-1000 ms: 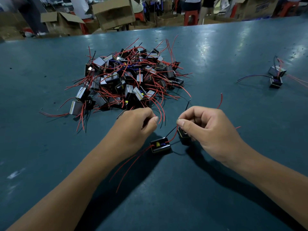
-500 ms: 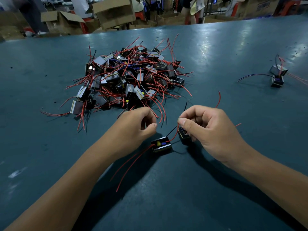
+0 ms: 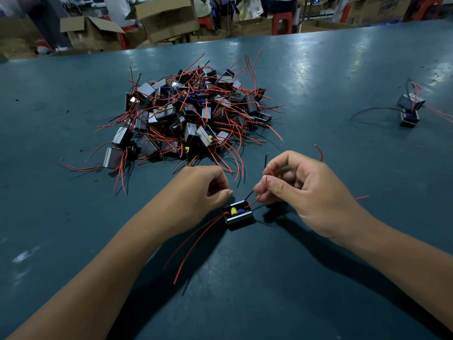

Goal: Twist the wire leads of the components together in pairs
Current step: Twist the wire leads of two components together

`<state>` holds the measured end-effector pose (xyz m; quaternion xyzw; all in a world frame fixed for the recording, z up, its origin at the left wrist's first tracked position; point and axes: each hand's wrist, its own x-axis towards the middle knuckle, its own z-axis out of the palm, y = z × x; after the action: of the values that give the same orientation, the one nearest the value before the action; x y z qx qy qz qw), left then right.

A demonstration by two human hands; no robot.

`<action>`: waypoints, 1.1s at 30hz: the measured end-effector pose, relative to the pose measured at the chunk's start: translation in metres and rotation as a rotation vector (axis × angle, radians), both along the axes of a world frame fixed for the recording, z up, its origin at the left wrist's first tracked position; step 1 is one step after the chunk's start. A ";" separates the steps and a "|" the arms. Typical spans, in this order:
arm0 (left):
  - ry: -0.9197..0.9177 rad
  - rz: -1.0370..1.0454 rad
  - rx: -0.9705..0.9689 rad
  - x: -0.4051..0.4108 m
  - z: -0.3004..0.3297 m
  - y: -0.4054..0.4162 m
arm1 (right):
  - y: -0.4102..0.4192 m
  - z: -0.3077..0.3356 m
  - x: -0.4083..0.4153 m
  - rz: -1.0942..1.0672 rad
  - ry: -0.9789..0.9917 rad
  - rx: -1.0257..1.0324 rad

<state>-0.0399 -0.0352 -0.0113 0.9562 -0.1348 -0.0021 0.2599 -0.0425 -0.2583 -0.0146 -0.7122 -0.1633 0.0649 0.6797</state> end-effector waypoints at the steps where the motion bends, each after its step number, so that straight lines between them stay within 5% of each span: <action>1: 0.006 0.006 0.007 0.000 0.000 0.000 | -0.001 0.000 0.000 0.004 0.007 0.003; 11: -0.007 0.016 0.006 0.000 0.000 0.001 | 0.000 0.000 0.001 -0.007 0.048 0.095; 33: -0.007 -0.046 -0.027 -0.001 0.009 0.013 | -0.006 -0.001 0.003 0.001 0.012 -0.045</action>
<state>-0.0412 -0.0221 -0.0022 0.9492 -0.1579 -0.0029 0.2723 -0.0398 -0.2638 -0.0156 -0.7267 -0.1580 0.0734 0.6645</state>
